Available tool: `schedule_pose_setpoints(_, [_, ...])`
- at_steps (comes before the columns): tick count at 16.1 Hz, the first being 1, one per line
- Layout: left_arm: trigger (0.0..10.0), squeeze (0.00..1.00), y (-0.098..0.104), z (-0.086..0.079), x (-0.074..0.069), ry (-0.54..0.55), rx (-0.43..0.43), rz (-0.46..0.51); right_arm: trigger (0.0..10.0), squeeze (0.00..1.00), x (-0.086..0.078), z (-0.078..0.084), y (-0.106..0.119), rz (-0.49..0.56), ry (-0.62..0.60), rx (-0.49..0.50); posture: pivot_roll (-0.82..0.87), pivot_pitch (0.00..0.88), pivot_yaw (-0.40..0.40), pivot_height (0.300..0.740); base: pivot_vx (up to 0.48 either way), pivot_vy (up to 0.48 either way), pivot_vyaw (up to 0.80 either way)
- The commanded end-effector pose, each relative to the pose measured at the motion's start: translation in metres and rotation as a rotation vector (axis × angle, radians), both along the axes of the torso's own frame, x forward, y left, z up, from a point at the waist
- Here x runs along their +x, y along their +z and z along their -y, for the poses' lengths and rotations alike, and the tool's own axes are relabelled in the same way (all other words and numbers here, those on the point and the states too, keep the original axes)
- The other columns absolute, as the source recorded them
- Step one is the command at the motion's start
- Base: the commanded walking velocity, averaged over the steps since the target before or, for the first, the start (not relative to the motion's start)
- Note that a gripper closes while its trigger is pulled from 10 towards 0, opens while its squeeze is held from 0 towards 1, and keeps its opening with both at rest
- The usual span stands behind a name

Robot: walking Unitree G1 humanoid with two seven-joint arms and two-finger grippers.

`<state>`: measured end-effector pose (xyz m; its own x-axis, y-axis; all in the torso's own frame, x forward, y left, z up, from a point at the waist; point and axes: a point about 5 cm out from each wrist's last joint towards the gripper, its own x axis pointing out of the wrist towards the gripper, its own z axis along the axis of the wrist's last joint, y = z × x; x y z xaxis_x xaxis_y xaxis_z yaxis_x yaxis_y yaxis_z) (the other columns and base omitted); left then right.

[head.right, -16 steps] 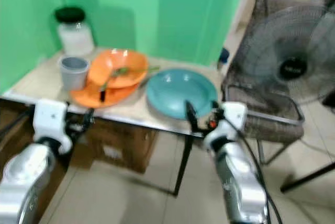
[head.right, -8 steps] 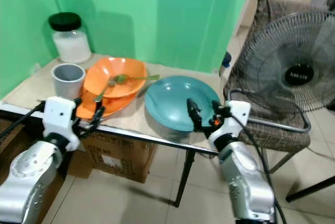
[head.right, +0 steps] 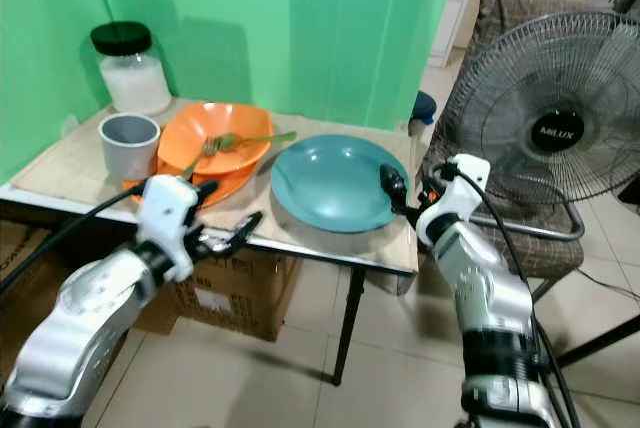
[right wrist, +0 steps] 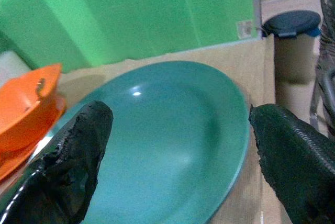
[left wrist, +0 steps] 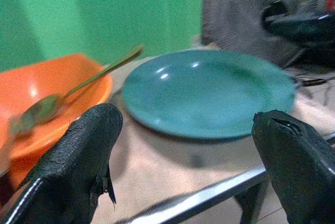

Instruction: Setting the table

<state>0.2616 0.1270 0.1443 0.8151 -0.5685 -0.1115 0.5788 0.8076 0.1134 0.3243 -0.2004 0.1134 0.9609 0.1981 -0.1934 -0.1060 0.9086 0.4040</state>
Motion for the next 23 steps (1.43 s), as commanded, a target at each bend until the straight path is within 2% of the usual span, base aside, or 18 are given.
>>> schedule_pose_setpoints(1, [10.0, 1.0, 0.002, 0.007, 0.005, -0.043, -0.001, 0.007, 10.0, 1.0, 0.003, 0.007, 0.002, -0.017, -0.027, -0.016, -0.08, 0.0, -0.054, 0.74, 0.0, 0.0, 0.0])
schedule_pose_setpoints(2, [10.0, 1.0, 0.005, 0.011, 0.011, -0.051, -0.003, 0.027, 10.0, 1.0, 0.004, 0.005, 0.007, -0.002, -0.011, -0.01, -0.1, 0.0, -0.089, 0.74, 0.0, 0.0, 0.0])
schedule_pose_setpoints(4, [10.0, 1.0, 0.006, 0.009, 0.012, -0.033, -0.012, 0.036, 10.0, 1.0, 0.003, 0.0, 0.008, 0.006, 0.015, -0.005, -0.1, 0.0, -0.103, 0.74, 0.0, 0.0, 0.0])
schedule_pose_setpoints(6, [10.0, 1.0, 0.001, 0.003, 0.006, -0.034, -0.006, 0.014, 10.0, 1.0, 0.006, -0.008, 0.006, 0.009, 0.02, 0.009, -0.1, 0.0, -0.09, 0.74, 0.0, 0.0, 0.0])
schedule_pose_setpoints(9, [10.0, 1.0, 0.0, 0.003, 0.008, -0.043, 0.002, 0.018, 10.0, 1.0, 0.006, -0.012, 0.004, 0.003, 0.018, 0.013, -0.1, 0.0, -0.083, 0.74, 0.0, 0.0, 0.0])
schedule_pose_setpoints(14, [10.0, 1.0, -0.002, 0.003, 0.007, -0.051, 0.015, 0.022, 10.0, 1.0, 0.007, -0.012, 0.004, -0.005, 0.013, 0.01, -0.1, 0.0, -0.086, 0.74, 0.0, 0.0, 0.0])
schedule_pose_setpoints(18, [10.0, 1.0, -0.006, -0.009, 0.0, -0.092, 0.075, 0.003, 10.0, 1.0, 0.014, -0.015, 0.001, -0.045, -0.007, 0.029, -0.08, 0.0, -0.028, 0.74, 0.0, 0.0, 0.0])
schedule_pose_setpoints(19, [10.0, 1.0, -0.005, -0.01, -0.001, -0.101, 0.082, 0.001, 10.0, 0.67, 0.014, -0.015, -0.005, -0.074, -0.025, 0.042, -0.07, 0.0, -0.029, 0.74, 0.0, 0.0, 0.0])
schedule_pose_setpoints(20, [10.0, 1.0, -0.005, -0.011, -0.001, -0.099, 0.09, 0.001, 10.0, 0.0, 0.015, -0.015, -0.007, -0.086, -0.027, 0.048, -0.06, 0.0, -0.033, 0.74, 0.0, 0.0, 0.0])
schedule_pose_setpoints(23, [10.0, 1.0, -0.009, -0.012, -0.003, -0.086, 0.111, -0.006, 10.0, 0.0, 0.024, -0.023, -0.015, -0.125, -0.027, 0.086, -0.06, 0.0, -0.043, 0.74, 0.0, 0.0, 0.0])
